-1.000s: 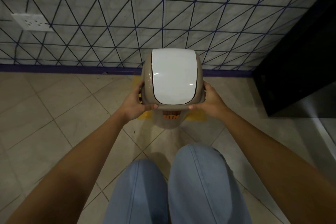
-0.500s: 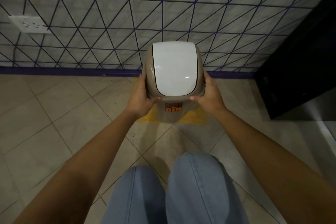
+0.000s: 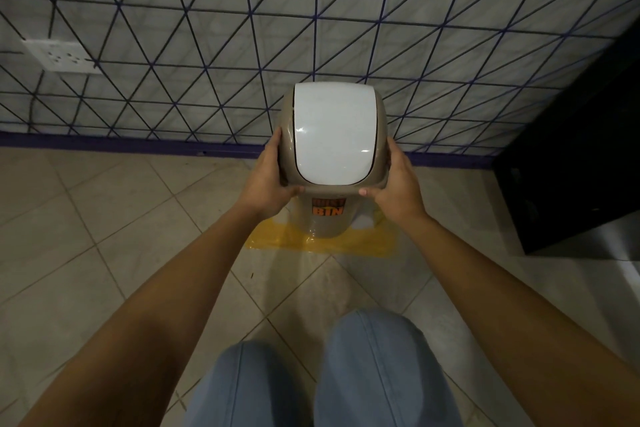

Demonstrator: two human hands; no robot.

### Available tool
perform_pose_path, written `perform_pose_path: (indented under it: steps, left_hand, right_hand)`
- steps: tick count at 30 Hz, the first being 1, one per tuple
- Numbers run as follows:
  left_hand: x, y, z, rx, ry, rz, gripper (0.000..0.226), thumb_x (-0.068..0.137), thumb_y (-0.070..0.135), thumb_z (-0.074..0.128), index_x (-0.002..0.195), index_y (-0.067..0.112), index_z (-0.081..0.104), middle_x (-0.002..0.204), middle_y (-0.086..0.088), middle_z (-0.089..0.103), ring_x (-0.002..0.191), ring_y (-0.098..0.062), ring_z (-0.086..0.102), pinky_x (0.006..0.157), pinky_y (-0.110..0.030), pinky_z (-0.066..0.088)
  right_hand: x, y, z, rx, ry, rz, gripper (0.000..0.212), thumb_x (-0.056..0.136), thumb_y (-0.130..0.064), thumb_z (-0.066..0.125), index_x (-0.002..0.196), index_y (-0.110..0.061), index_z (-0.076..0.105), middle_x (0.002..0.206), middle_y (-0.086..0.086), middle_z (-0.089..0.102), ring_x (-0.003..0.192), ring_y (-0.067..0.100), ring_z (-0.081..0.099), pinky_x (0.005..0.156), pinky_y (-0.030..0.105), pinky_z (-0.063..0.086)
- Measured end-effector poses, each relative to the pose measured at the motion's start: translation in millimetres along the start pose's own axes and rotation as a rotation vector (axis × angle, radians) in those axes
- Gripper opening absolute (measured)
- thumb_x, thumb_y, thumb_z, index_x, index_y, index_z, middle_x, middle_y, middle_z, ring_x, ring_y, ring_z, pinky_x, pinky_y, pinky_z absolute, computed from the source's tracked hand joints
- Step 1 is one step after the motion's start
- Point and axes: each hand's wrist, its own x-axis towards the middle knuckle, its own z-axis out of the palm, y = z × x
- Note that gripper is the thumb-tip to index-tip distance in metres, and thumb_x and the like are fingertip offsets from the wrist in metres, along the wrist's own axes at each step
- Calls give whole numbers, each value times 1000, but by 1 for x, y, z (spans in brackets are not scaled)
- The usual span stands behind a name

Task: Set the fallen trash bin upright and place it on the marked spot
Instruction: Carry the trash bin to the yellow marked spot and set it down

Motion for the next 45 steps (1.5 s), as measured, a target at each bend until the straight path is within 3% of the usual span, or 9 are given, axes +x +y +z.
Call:
perform_pose_path:
  steps: [12, 23, 30, 33, 37, 42, 45]
  left_hand:
    - [30, 5, 0, 37, 31, 15, 111, 71, 2, 76, 151, 24, 3, 153, -4, 31, 141, -23, 28, 110, -50, 35]
    - [51, 8, 8, 13, 60, -13, 110, 70, 1, 76, 150, 26, 5, 152, -3, 33, 140, -22, 30, 109, -46, 37]
    - [54, 7, 5, -5, 44, -57, 112, 68, 2, 79, 150, 25, 6, 153, -4, 30, 140, -23, 29, 109, -45, 36]
    - [57, 9, 5, -99, 21, -143, 113, 68, 0, 78, 150, 28, 6, 151, -8, 31, 140, -29, 29, 107, -54, 37]
    - [57, 11, 6, -107, 0, -164, 113, 69, -1, 77, 150, 25, 3, 152, -9, 30, 140, -29, 28, 108, -54, 36]
    - [60, 12, 6, -30, 19, -155, 113, 68, 2, 78, 150, 22, 4, 153, -9, 28, 141, -28, 26, 110, -52, 33]
    - [60, 11, 6, 0, 20, -153, 113, 68, 3, 79, 150, 22, 5, 152, -9, 29, 140, -28, 28, 110, -52, 34]
  right_hand:
    - [25, -4, 3, -50, 4, -11, 106, 71, -9, 77, 149, -22, 5, 153, 6, 24, 141, 25, 21, 115, 47, 23]
    - [51, 3, 2, -37, 40, 24, 102, 69, -8, 78, 148, -20, 15, 150, 7, 30, 139, 24, 27, 114, 44, 27]
    - [54, 6, 1, 44, 48, 35, 104, 63, -10, 83, 146, -18, 21, 147, 8, 33, 136, 23, 30, 111, 37, 28]
    - [56, 7, 0, 171, 25, 116, 102, 63, -8, 82, 145, -17, 22, 148, 7, 34, 136, 22, 32, 103, 26, 27]
    - [61, 7, -1, 181, 7, 164, 100, 64, -7, 81, 145, -17, 23, 147, 6, 38, 135, 23, 34, 97, 23, 27]
    - [58, 4, 3, 132, 23, 140, 99, 66, -7, 79, 146, -18, 22, 146, 6, 38, 135, 24, 34, 111, 37, 30]
    - [56, 2, 3, 102, 14, 100, 99, 68, -6, 78, 147, -19, 19, 147, 6, 37, 136, 24, 33, 112, 44, 31]
